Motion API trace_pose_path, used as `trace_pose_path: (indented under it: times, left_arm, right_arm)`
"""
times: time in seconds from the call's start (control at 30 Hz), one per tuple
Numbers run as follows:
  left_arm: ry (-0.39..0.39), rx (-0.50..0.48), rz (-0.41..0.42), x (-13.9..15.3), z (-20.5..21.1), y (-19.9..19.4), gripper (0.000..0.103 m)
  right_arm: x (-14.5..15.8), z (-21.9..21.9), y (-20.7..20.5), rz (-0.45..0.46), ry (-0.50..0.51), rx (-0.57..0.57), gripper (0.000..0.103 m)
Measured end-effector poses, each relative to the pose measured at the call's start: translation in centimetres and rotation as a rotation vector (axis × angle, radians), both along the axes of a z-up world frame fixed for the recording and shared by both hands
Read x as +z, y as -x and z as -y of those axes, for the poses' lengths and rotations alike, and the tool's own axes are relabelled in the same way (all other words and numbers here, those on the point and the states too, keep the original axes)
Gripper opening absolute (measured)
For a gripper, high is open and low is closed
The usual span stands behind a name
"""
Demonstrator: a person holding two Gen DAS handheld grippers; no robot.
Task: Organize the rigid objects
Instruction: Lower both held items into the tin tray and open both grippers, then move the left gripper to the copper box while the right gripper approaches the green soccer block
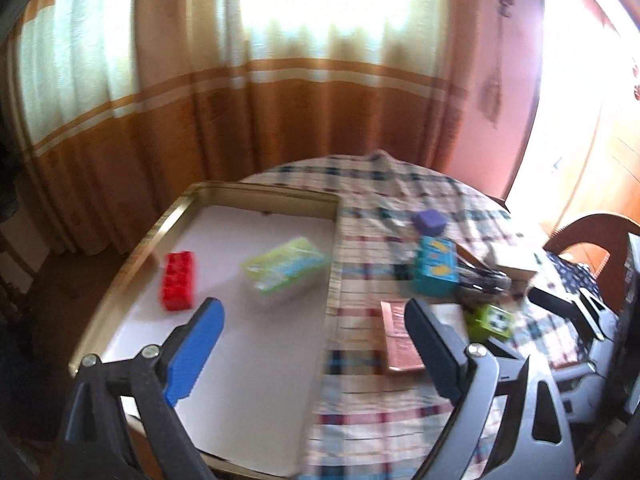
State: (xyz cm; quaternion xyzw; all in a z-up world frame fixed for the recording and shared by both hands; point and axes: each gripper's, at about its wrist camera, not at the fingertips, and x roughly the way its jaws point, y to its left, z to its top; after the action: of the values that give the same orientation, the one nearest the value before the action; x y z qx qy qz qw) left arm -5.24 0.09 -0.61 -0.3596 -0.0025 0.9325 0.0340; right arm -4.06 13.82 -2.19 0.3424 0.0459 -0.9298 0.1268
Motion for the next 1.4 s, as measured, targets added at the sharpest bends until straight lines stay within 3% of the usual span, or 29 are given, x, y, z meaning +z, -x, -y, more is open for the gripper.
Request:
trace_pose_path:
  times: [0.23, 0.6, 0.67, 0.93, 1.0, 1.07, 1.23, 1.4]
  left_arm:
    - [-0.012, -0.044, 0.04, -2.1, -3.3, -0.6, 0.093]
    - [0.011, -0.102, 0.042, -3.8, -6.0, -1.4, 0.093]
    - [0.011, -0.112, 0.036, -3.8, -6.3, -1.5, 0.093]
    - [-0.009, -0.139, 0.087, -5.2, -6.7, -0.4, 0.082]
    - [-0.003, -0.142, 0.088, -5.5, -7.0, -0.3, 0.081]
    - [-0.004, -0.151, 0.099, -5.8, -7.3, 0.0, 0.075]
    - [-0.001, -0.163, 0.147, -6.9, -7.8, 0.7, 0.062]
    - [-0.003, -0.135, 0.175, -7.6, -7.4, 1.6, 0.059]
  right_arm:
    - [-1.3, -3.1, 1.1, 0.019, 0.03, -0.079, 0.091]
    - [-2.4, -2.2, 1.3, 0.061, -0.003, -0.041, 0.09]
    - [-2.7, -2.5, 1.7, 0.084, 0.016, -0.047, 0.079]
    - [-3.4, -2.4, 2.2, 0.137, 0.007, -0.045, 0.068]
    - [-3.5, -2.7, 2.3, 0.147, 0.033, -0.036, 0.061]
    - [-3.5, -3.0, 2.4, 0.152, 0.053, -0.042, 0.046]
    - [-3.6, -3.3, 2.4, 0.15, 0.059, -0.07, 0.043]
    - [-3.6, -3.0, 2.3, 0.146, 0.038, -0.069, 0.043]
